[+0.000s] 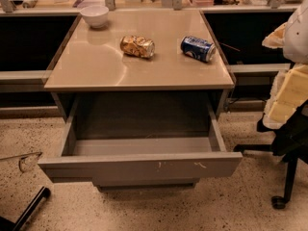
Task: Close top drawer
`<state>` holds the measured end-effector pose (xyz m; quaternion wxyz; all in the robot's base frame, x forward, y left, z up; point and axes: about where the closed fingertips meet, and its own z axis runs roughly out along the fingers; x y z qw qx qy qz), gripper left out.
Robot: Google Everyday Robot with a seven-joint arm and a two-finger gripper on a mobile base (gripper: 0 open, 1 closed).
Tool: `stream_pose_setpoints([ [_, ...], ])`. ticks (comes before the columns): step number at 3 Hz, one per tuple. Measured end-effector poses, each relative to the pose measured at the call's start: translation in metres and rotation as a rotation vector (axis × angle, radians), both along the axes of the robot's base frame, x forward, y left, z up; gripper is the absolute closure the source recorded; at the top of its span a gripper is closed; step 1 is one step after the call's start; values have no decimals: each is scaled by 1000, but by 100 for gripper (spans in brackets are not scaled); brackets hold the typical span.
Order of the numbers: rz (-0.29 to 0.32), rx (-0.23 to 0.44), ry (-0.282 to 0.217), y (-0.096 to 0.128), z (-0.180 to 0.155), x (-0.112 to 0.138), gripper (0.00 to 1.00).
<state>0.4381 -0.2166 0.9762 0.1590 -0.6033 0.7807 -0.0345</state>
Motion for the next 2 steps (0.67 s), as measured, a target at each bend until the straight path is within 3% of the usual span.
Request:
stream_pose_setpoints([
  [1, 0, 0, 0, 0, 0, 0, 0],
  [2, -9, 24, 36, 1, -27, -11, 0],
])
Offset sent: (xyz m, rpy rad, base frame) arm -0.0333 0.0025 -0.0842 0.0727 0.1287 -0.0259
